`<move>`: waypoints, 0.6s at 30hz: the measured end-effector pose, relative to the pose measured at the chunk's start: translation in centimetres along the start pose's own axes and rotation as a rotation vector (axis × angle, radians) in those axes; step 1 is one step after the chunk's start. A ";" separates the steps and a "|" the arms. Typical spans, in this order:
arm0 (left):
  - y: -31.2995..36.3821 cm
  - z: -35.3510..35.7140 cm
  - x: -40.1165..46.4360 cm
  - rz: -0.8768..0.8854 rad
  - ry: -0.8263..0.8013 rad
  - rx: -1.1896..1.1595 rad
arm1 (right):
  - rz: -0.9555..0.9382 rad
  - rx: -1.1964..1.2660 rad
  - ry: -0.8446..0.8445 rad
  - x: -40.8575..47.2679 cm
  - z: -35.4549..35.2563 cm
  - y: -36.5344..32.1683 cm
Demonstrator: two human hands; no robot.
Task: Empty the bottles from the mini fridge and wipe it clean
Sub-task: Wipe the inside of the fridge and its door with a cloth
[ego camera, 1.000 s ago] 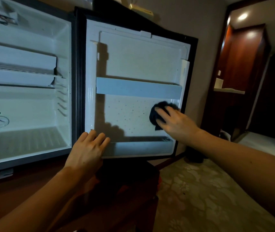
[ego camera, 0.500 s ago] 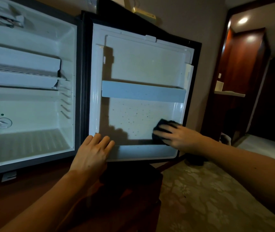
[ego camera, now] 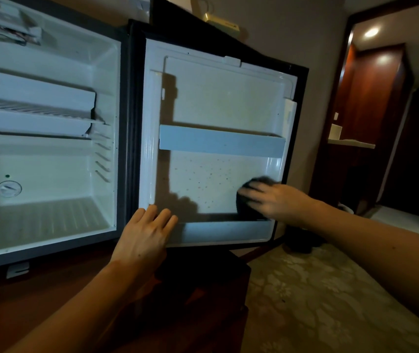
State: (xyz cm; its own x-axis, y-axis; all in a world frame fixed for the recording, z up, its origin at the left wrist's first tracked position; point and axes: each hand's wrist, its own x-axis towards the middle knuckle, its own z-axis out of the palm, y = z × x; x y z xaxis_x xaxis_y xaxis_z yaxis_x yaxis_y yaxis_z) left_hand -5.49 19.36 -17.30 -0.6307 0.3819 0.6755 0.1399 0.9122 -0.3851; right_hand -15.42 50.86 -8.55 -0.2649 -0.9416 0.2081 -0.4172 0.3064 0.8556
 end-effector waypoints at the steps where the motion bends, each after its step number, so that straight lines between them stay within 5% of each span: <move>1: -0.1 0.0 0.0 0.000 -0.001 -0.001 | 0.130 -0.002 0.050 0.5 -0.6 0.4; 4: -0.1 -0.1 0.0 0.003 -0.004 0.001 | 0.356 -0.053 0.158 1.5 -1.0 0.4; 8: -0.1 -0.2 -0.1 0.001 -0.006 -0.004 | -0.091 -0.011 0.028 0.0 0.9 -0.9; 10: -0.1 -0.2 -0.1 0.005 -0.005 -0.009 | -0.167 0.016 -0.043 -0.2 0.2 -0.3; 15: -0.1 -0.2 -0.4 0.001 0.014 -0.010 | 0.309 -0.009 0.140 1.8 -1.6 0.8; 18: -0.1 -0.2 -0.5 -0.001 0.016 -0.009 | 0.135 -0.023 0.131 1.3 0.3 -0.6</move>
State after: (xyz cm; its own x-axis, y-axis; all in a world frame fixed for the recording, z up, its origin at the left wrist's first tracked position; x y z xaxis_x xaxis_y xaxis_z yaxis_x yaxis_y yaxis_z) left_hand -5.01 19.06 -17.46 -0.6182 0.3830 0.6864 0.1458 0.9139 -0.3787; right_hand -15.77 49.53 -8.93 -0.2012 -0.9029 0.3798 -0.3651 0.4290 0.8262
